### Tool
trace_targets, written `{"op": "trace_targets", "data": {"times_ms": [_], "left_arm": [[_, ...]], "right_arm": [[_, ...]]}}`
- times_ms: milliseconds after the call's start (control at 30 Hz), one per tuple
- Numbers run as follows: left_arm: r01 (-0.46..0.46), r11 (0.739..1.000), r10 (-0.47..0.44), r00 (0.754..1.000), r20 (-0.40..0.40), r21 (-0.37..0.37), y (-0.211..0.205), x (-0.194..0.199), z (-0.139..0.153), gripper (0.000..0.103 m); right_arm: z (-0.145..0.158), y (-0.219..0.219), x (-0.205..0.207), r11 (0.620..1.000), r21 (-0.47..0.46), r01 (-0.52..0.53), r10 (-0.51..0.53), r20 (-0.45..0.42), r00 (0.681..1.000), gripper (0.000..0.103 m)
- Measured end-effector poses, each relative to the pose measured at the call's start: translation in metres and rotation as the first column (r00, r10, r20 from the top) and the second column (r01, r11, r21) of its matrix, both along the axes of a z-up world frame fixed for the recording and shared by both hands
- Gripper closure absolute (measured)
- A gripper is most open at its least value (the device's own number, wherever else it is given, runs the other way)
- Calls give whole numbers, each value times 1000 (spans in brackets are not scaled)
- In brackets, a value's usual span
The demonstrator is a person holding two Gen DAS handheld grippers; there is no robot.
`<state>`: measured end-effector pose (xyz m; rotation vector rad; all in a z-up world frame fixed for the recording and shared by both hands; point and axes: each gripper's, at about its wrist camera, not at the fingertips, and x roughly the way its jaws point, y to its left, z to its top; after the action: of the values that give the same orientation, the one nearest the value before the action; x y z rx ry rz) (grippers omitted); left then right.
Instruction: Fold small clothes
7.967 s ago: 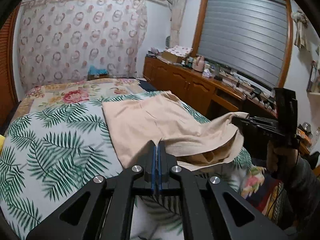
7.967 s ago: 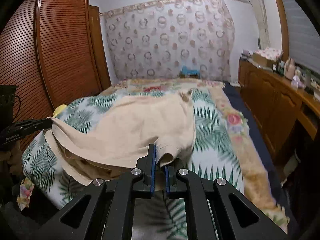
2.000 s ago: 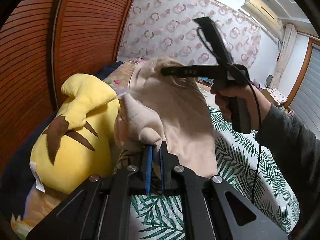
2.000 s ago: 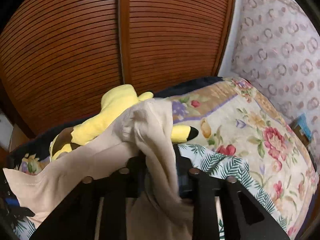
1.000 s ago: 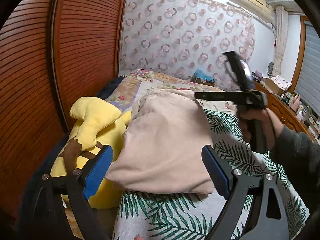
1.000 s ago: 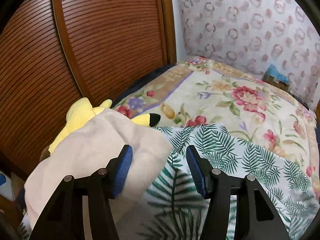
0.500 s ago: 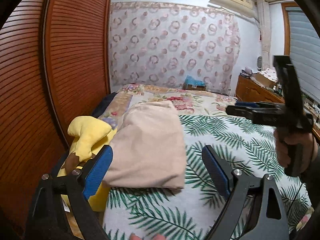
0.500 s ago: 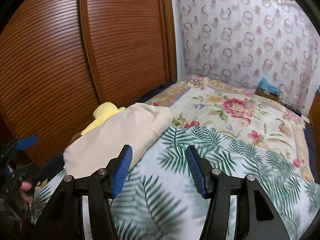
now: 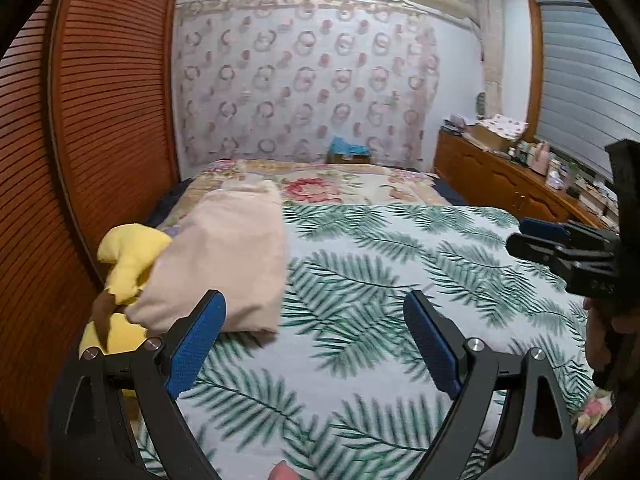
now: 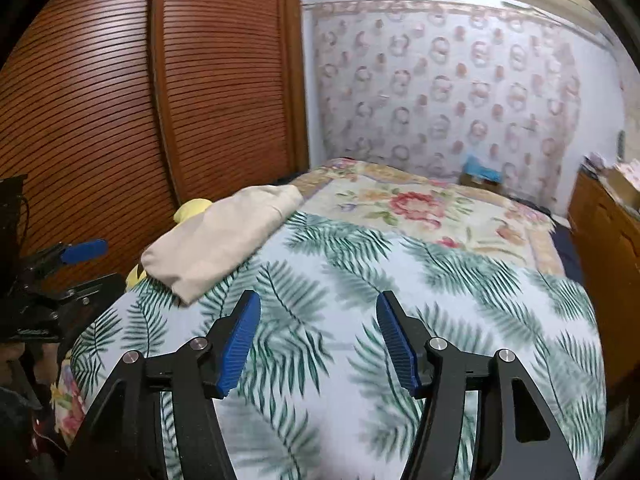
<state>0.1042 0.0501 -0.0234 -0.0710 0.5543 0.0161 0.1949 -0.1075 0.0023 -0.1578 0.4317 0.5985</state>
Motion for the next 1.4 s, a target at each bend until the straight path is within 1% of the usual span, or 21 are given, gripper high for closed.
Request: {"op": "trace_targets", "data": {"times_ms": [133, 267, 433, 500, 667, 867, 1133, 1400], "left_arm": [[22, 1000, -22, 1000, 14, -2, -21, -8, 6, 12], [20, 1000, -21, 999, 27, 5, -36, -11, 15, 12], [31, 999, -32, 998, 53, 17, -52, -14, 31, 12], [35, 999, -36, 998, 59, 24, -57, -17, 36, 12], [45, 998, -47, 996, 75, 32, -68, -22, 50, 12], [49, 998, -52, 994, 97, 42, -74, -29, 60, 12], [36, 998, -41, 992, 116, 46, -76, -34, 64, 12], [35, 998, -40, 992, 117, 45, -75, -34, 64, 12]], "right_arm": [[5, -28, -38, 997, 23, 75, -75, 7, 997, 34], [14, -57, -76, 985, 50, 166, -168, 34, 985, 28], [28, -92, -111, 967, 86, 241, -247, 65, 967, 28], [36, -103, -123, 960, 104, 259, -267, 75, 961, 28], [50, -116, -146, 953, 125, 275, -288, 102, 952, 28], [55, -119, -156, 946, 147, 287, -305, 117, 945, 28], [39, -109, -138, 944, 151, 293, -311, 118, 943, 28], [39, -107, -135, 944, 149, 293, -311, 117, 943, 28]]}}
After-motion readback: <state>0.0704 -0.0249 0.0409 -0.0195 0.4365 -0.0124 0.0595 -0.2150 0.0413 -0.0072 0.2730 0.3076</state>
